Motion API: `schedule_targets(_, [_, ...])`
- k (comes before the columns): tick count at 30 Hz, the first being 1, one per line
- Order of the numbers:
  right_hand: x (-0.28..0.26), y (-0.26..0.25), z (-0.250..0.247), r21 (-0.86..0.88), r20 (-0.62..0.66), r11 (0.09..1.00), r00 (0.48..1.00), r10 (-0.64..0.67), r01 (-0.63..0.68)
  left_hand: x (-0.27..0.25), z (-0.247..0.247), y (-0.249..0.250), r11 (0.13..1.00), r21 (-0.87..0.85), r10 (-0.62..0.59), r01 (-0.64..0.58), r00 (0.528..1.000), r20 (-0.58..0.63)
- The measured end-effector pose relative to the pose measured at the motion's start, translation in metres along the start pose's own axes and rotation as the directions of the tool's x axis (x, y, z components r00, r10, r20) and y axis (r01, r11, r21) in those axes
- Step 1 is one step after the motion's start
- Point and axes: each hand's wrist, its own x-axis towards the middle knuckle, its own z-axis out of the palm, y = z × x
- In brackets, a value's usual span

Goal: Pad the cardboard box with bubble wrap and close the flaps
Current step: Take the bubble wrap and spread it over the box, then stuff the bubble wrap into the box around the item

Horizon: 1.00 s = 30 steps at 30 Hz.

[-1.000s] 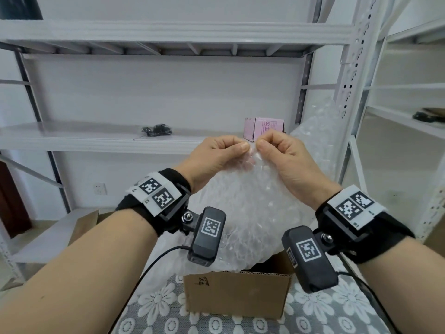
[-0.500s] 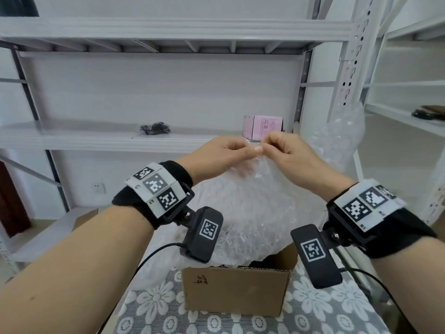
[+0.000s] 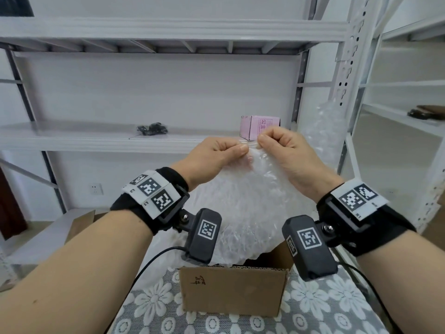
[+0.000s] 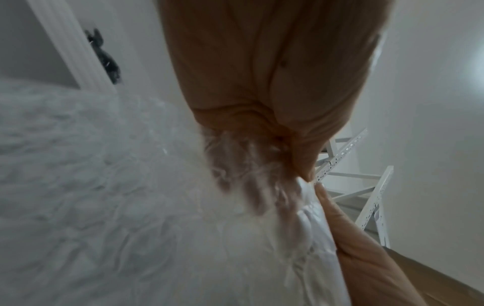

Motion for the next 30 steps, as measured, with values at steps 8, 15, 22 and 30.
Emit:
schedule_targets(8, [-0.001,-0.013,-0.005,-0.269,-0.201,0.948,0.952,-0.230,0.172,0.008,-0.007,0.002,0.993,0.101,-0.023,0.057,0.951,-0.307])
schedule_targets(15, [-0.008,-0.010,-0.001,-0.509,-0.253,0.848,0.916,-0.311,0.147,0.016,-0.020,0.002,0.990,0.142,0.075,-0.001,0.852,-0.518])
schedule_targets(22, [-0.017,-0.002,0.014,-0.645,-0.064,0.756,0.994,0.088,-0.109,0.012,-0.019,0.011,0.994,0.047,0.108,-0.097,0.852,-0.513])
schedule_targets(30, [-0.006,0.012,0.010,-0.202,-0.209,0.953,0.960,0.184,-0.227,-0.002,-0.031,0.004,0.957,0.262,-0.025,0.125,0.934,-0.355])
